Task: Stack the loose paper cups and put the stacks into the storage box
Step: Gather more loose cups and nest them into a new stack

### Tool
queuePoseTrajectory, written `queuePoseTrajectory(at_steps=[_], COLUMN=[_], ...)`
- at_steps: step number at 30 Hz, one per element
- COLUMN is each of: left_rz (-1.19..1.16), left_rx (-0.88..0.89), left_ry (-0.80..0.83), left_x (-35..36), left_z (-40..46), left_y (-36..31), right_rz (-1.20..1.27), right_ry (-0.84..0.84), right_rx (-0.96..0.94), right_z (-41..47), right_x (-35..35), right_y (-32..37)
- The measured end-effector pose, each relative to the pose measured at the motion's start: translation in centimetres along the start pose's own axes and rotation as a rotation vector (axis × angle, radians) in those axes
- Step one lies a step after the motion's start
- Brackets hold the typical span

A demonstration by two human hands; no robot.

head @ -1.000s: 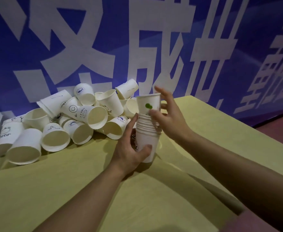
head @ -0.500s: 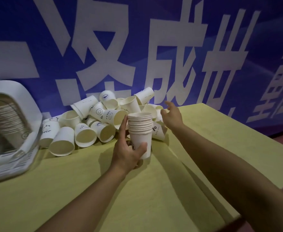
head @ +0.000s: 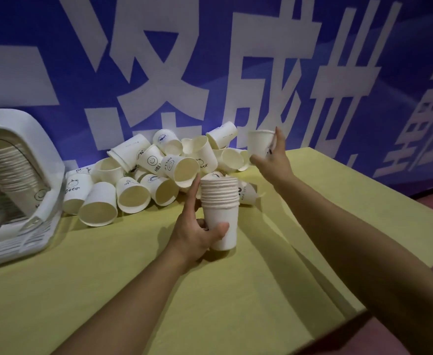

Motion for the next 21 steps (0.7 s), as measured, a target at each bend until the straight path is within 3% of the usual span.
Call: queuePoseTrajectory(at_steps=[5, 10, 13, 18, 21], left_rz=[0.026, 0.063, 0.038, -0.008, -0.063], left_rx=[0.013, 0.003, 0.024, 0.043, 0.033], left_ry=[0.1, 0.067, 0.037, 0.008, -0.058], left_x=[0.9, 0.8, 0.5, 0.4, -0.1], left_z=[0.1, 0.0, 0.1, 0.2, 0.3], left_y=[-0.1, -0.2, -0.2, -0.1, -0.2], right_rz=[0.203, 0.087, 0.003, -0.09, -0.379], right_ry=[0.187, 0.378, 0.364, 0.178, 0.218], right_rx=[-0.198, -0.195, -0.281, -0.36, -0.328], right_z=[-6.2, -10.0, -10.9, -9.0, -6.1], right_x=[-0.3, 1.4, 1.7, 0.6, 0.8], right_y=[4.8, 4.3, 2.7, 1.3, -0.4])
Point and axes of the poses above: each hand's wrist, its own z-axis towards the middle knuckle, its own x-axis out of the palm, y = z × x, the point moved 3 cm from there along z, towards the middle knuckle, and after that the axes turned 10 degrees about -z, right-handed, at the moved point
